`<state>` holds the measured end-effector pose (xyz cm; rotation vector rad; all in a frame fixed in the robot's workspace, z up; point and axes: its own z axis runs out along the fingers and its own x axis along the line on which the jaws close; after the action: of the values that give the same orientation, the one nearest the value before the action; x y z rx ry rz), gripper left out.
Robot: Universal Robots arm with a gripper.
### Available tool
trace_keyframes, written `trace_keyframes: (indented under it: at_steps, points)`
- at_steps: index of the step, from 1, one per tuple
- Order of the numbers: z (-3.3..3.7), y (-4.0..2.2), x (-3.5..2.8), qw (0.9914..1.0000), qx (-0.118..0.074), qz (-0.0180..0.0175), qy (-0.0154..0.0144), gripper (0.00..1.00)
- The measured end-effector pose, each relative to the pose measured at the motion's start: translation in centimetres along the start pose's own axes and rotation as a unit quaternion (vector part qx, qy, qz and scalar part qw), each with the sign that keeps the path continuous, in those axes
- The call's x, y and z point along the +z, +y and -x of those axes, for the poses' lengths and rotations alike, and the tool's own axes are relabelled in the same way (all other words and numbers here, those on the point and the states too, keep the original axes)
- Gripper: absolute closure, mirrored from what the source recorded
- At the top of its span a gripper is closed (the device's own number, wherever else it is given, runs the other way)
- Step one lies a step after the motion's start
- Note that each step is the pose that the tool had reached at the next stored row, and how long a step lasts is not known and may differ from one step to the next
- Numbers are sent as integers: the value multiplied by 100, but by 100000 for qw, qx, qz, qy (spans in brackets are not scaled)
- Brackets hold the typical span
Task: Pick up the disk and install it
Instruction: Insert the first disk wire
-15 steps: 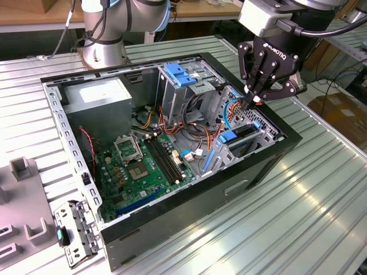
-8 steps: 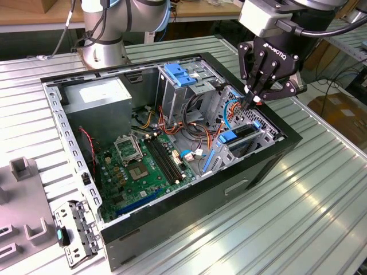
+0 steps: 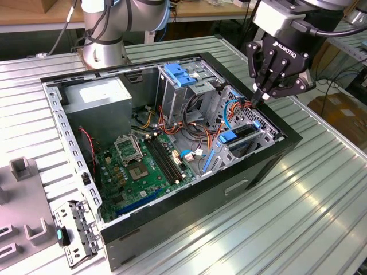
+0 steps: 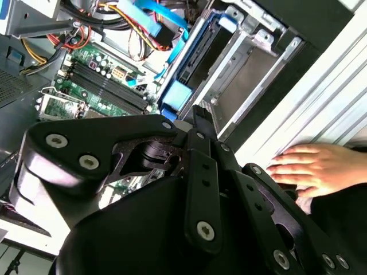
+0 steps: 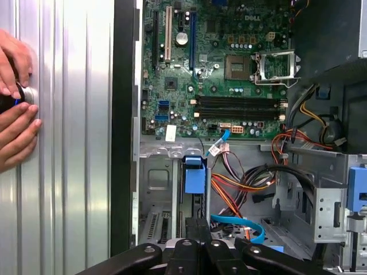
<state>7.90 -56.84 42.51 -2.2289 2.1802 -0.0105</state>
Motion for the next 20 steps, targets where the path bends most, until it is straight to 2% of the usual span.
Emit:
trace_keyframes:
  at_steps: [2, 4, 9, 12, 14, 15, 17, 19, 20]
  points:
    - [-1, -92, 6, 99998, -680, 9, -13, 89]
    - [0, -145, 14, 99995, -1014, 11, -33, 89]
    - [-2, -187, 45, 99968, -2522, 28, -48, 89]
    - [-2, -191, 64, 99879, -4912, 32, -76, 89]
    - [-4, -221, 76, 99810, -6168, 47, -97, 89]
    - [-3, -251, 81, 99799, -6343, 50, -103, 89]
    - [-3, -374, 100, 99769, -6787, 56, -112, 89]
    - [-2, -448, 111, 99753, -7021, 59, -119, 89]
    - [1, -524, 122, 99738, -7234, 61, -123, 89]
